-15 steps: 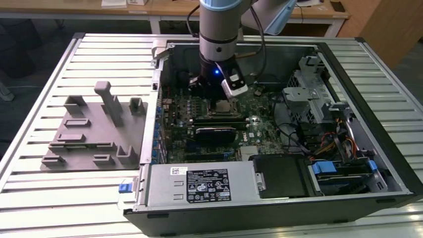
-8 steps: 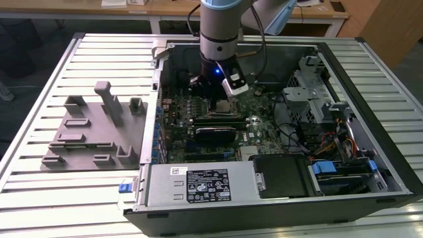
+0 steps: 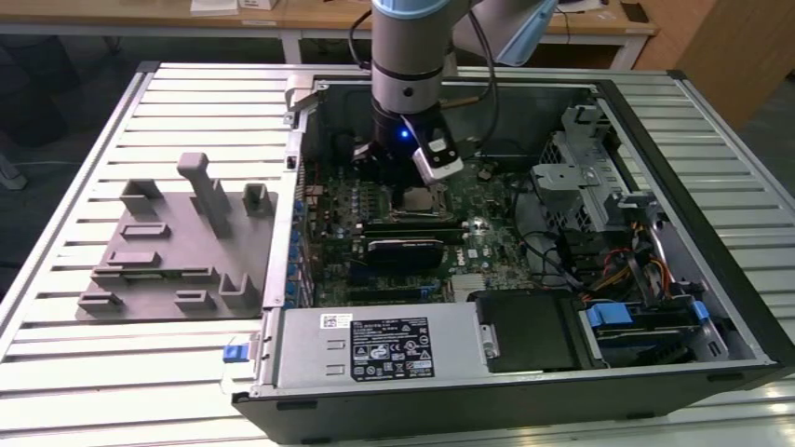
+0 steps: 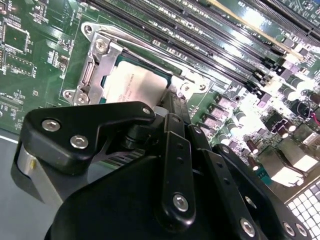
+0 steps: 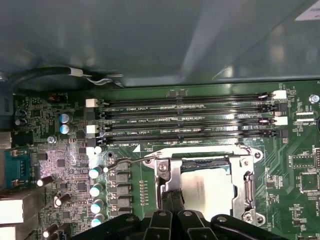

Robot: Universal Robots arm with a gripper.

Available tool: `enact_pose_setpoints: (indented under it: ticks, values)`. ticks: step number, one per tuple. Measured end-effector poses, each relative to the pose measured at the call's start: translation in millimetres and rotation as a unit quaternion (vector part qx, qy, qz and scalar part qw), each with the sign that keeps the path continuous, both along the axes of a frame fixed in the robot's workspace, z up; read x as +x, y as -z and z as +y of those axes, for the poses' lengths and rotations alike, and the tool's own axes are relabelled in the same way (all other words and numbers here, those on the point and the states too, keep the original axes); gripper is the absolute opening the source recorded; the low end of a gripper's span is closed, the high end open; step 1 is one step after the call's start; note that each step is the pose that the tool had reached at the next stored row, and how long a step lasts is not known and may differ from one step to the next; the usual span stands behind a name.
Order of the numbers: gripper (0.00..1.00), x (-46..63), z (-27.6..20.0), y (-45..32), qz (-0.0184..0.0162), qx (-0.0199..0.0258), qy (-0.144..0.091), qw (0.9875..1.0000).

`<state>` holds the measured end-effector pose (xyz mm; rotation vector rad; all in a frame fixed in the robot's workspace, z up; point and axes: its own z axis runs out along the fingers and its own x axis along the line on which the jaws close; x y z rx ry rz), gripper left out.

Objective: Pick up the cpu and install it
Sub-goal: 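Close the cpu cover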

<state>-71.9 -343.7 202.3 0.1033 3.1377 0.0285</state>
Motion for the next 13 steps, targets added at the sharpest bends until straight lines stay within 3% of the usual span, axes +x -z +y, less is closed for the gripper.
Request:
enact_pose_setpoints:
  ticks: [13]
  values:
    - [0.11, 0.5, 0.0, 1.8, 0.0000, 0.0000, 0.000, 1.0000]
